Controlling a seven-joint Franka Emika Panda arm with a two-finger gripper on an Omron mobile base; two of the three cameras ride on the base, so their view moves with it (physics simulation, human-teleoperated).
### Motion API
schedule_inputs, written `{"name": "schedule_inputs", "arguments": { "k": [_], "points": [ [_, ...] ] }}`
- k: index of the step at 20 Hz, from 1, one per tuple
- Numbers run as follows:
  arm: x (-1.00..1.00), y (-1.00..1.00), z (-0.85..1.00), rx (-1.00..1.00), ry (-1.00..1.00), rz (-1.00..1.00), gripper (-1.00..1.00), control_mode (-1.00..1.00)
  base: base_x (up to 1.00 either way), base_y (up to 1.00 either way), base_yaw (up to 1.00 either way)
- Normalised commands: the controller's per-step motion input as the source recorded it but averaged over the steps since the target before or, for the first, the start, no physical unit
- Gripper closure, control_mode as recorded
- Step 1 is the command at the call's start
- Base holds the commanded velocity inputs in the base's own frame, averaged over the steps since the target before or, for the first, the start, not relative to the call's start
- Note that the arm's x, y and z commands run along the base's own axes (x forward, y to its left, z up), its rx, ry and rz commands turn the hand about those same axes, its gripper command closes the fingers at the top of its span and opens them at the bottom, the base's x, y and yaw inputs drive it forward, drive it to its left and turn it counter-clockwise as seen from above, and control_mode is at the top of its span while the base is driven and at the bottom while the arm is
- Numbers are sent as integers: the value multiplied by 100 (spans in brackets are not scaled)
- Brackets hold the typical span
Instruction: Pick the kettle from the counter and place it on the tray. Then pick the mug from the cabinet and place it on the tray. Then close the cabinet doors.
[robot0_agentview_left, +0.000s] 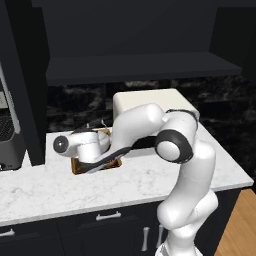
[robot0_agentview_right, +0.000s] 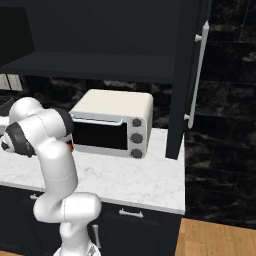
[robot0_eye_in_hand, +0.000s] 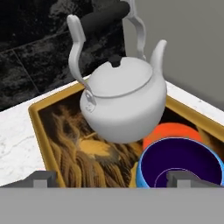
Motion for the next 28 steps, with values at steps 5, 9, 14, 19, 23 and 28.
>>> {"name": "schedule_inputs", "arguments": {
  "k": [5, 9, 14, 19, 23, 28],
  "points": [
    [-27, -31, 24, 13, 0, 1, -100, -100, 0, 0, 0],
    [-20, -48, 17, 15, 0, 18, -100, -100, 0, 0, 0],
    [-27, -41, 36, 13, 0, 35, -100, -100, 0, 0, 0],
    [-33, -24, 58, 2, 7, 38, -100, -100, 0, 0, 0],
    [-44, -15, 58, 0, 3, 35, -100, -100, 0, 0, 0],
    [-43, -9, 62, 0, 0, 30, -100, -100, 0, 0, 0]
  ]
}}
